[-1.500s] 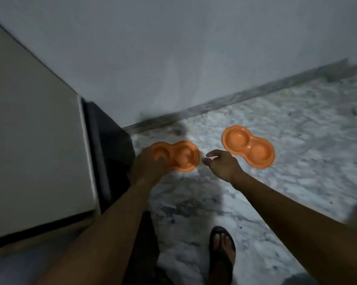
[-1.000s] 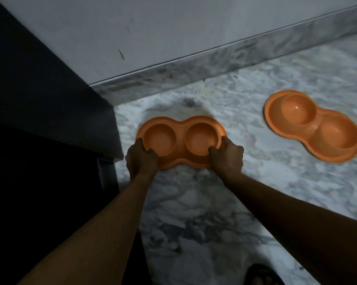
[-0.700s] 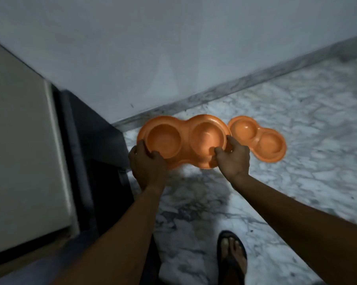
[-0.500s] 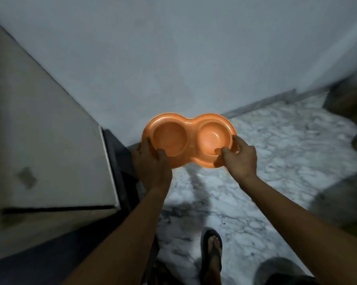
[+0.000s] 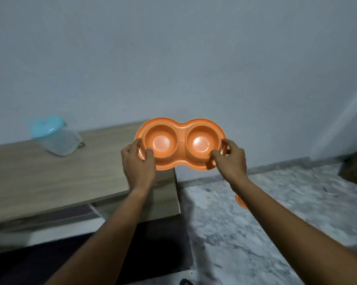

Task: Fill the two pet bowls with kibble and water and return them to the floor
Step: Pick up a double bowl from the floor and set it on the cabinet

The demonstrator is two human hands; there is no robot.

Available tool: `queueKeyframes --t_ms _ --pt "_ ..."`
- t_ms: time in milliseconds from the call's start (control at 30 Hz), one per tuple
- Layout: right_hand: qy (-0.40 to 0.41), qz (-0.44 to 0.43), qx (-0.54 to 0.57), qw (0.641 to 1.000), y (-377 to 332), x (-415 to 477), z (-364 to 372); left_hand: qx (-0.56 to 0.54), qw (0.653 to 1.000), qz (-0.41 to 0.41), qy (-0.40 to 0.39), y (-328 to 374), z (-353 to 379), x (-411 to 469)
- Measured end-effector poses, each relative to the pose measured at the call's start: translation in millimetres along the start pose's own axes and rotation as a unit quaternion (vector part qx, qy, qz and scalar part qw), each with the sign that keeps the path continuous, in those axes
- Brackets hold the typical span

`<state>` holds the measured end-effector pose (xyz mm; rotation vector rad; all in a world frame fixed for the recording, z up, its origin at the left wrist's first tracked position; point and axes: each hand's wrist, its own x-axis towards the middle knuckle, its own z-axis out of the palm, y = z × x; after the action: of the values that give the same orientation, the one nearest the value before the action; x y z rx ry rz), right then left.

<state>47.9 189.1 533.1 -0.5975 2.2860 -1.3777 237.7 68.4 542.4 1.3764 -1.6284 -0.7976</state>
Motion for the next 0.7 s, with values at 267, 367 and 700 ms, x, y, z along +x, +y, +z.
queueKeyframes --t_ms 267,367,700 --pt "-0.112 -0.065 0.004 0.992 -74 -98 137 0.044 0.994 -0.052 0.087 -57 -196 35" --pt "-0.145 -0.072 -0.009 0.987 -96 -123 200 0.050 0.991 -0.081 0.095 -102 -247 66" --pt "-0.177 0.006 -0.074 0.981 -122 -141 402 0.080 0.986 -0.146 -0.006 -259 -336 192"
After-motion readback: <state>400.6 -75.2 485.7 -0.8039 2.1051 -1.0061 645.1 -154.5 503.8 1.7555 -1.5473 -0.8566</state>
